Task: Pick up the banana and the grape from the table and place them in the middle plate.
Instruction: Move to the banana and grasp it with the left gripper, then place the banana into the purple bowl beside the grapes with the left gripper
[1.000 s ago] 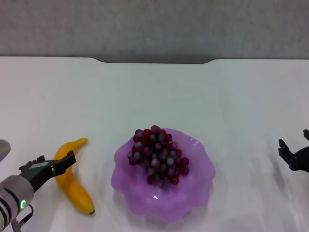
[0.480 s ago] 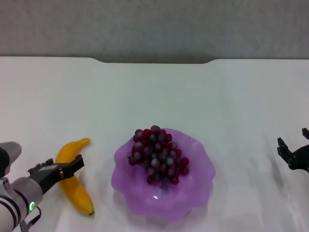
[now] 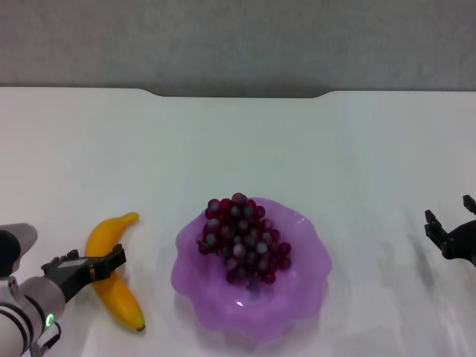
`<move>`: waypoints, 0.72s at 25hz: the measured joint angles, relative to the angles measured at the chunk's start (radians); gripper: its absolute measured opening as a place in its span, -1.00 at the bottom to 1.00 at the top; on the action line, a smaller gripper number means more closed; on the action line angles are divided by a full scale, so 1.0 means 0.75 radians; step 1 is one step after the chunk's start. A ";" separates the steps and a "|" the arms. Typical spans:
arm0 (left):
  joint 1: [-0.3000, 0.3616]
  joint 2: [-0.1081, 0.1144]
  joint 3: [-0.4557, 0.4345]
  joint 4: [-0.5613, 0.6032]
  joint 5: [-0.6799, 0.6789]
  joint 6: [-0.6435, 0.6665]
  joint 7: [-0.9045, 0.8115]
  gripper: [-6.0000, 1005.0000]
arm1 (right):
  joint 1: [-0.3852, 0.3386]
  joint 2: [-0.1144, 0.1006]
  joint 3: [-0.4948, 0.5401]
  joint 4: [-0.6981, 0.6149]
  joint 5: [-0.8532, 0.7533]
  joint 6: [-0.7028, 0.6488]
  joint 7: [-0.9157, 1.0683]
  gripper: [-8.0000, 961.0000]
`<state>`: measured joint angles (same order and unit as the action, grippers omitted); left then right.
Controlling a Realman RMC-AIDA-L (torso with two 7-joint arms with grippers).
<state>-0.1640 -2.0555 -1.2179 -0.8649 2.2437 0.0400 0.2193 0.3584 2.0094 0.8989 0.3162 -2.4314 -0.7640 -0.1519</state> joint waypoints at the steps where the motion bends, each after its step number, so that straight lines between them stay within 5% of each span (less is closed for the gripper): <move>1: -0.004 0.000 0.000 0.007 0.000 0.000 0.000 0.76 | 0.000 0.000 0.000 0.000 0.000 0.000 0.000 0.47; 10: -0.014 -0.002 0.027 0.028 0.001 0.039 0.001 0.76 | 0.001 0.000 0.001 0.000 -0.001 -0.003 0.000 0.47; 18: -0.023 -0.003 0.046 0.039 0.001 0.051 0.008 0.21 | -0.002 0.000 0.004 0.000 -0.002 -0.007 0.000 0.47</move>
<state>-0.1810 -2.0574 -1.1834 -0.8355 2.2444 0.0786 0.2255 0.3568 2.0095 0.9017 0.3159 -2.4329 -0.7691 -0.1519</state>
